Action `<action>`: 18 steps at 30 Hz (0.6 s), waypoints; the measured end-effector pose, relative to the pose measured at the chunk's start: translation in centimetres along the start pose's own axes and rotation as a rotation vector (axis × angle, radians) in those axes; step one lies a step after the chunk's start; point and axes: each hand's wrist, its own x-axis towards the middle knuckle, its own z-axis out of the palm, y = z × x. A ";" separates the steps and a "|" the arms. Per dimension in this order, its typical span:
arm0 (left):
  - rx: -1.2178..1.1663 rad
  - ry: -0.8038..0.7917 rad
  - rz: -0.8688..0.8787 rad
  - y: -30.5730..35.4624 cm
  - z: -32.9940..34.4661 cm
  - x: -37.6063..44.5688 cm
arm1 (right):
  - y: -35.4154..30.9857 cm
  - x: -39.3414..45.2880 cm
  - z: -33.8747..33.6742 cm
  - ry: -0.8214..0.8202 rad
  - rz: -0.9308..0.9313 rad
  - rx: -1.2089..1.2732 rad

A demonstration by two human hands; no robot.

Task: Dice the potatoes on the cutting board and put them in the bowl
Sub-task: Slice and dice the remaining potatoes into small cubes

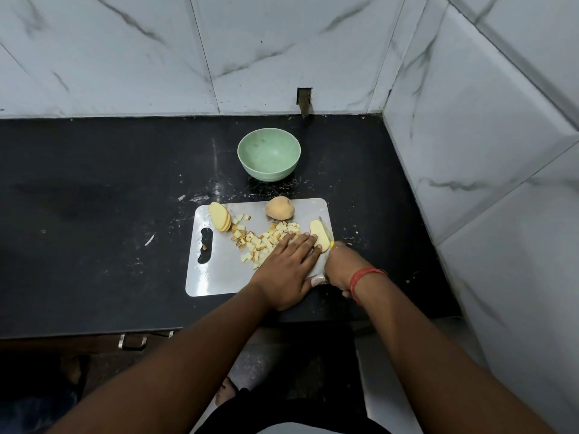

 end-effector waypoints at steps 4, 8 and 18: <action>0.009 -0.028 -0.007 0.1 -0.2 0.0 | -0.5 0.0 -0.9 -0.018 -0.013 -0.028; 0.024 -0.054 -0.020 0.2 -0.2 0.1 | -0.2 -0.4 -0.7 -0.013 -0.020 -0.058; 0.034 -0.063 -0.041 0.5 -0.3 0.2 | 3.0 -2.7 1.8 -0.030 0.056 0.008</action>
